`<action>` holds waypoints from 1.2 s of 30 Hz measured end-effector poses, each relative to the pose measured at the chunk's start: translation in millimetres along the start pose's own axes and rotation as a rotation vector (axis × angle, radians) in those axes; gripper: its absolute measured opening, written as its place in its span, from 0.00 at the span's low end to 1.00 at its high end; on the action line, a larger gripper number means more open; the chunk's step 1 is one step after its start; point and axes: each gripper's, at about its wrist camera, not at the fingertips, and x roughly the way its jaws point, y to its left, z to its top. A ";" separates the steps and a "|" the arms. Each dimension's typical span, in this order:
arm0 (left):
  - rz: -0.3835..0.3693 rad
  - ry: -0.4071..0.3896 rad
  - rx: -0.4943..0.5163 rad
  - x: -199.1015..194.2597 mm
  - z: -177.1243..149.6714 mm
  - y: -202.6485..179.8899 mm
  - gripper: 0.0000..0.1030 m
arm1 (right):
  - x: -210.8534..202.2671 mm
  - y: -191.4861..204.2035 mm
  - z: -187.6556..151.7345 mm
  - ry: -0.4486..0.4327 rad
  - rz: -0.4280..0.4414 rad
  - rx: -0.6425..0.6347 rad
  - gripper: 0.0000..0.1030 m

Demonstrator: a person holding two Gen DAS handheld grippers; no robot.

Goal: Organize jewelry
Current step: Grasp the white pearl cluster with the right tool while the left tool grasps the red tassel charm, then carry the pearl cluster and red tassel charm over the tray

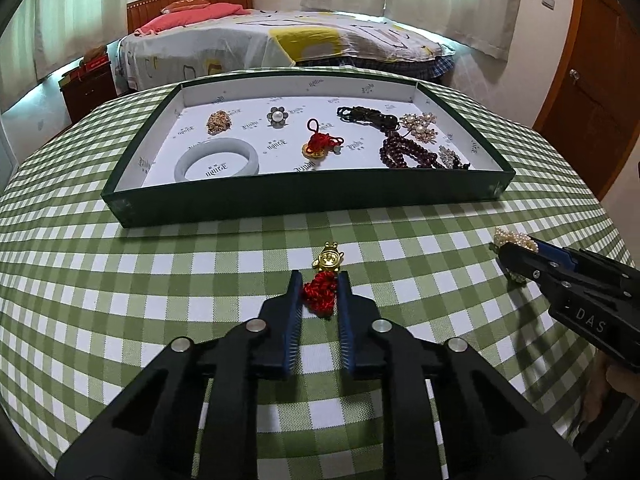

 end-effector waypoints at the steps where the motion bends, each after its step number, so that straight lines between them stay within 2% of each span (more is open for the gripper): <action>1: -0.007 -0.001 -0.004 0.1 -0.2 0.3 0.14 | -0.1 0.1 0.0 0.000 0.000 -0.002 0.25; 21: -0.015 -0.063 0.000 -25.0 6.9 4.1 0.13 | -3.3 13.1 -0.6 -0.014 0.039 -0.006 0.25; 36: -0.024 -0.163 -0.010 -61.5 31.7 10.7 0.13 | -34.7 33.7 25.0 -0.106 0.078 -0.036 0.25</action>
